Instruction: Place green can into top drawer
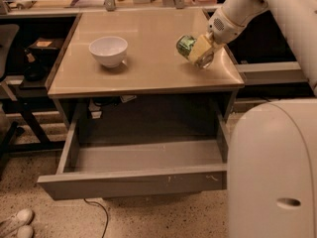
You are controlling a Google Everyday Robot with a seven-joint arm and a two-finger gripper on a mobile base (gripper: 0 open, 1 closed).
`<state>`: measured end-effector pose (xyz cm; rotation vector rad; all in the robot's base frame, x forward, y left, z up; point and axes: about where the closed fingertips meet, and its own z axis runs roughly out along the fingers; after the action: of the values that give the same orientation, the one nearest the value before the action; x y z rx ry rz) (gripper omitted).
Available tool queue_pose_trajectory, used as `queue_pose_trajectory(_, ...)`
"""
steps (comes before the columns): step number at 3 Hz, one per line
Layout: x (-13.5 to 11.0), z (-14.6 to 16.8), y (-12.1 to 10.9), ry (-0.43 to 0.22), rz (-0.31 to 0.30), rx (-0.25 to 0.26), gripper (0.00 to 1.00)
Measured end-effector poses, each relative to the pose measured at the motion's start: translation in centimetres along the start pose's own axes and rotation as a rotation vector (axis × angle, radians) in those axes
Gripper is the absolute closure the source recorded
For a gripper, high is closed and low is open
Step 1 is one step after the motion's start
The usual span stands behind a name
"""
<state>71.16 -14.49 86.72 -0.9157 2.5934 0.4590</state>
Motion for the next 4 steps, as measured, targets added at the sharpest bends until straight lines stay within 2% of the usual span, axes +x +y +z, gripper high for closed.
queue_pose_trajectory(1, 4.3, 0.0, 3.4, 0.022, 0.024, -0.058, 1.00)
queue_pose_trajectory(2, 4.3, 0.0, 3.4, 0.022, 0.024, -0.058, 1.00)
queue_pose_trajectory(3, 5.8, -1.5, 4.9, 0.020, 0.028, -0.056, 1.00)
queue_pose_trajectory(4, 8.6, -3.2, 7.9, -0.003, 0.055, -0.064, 1.00)
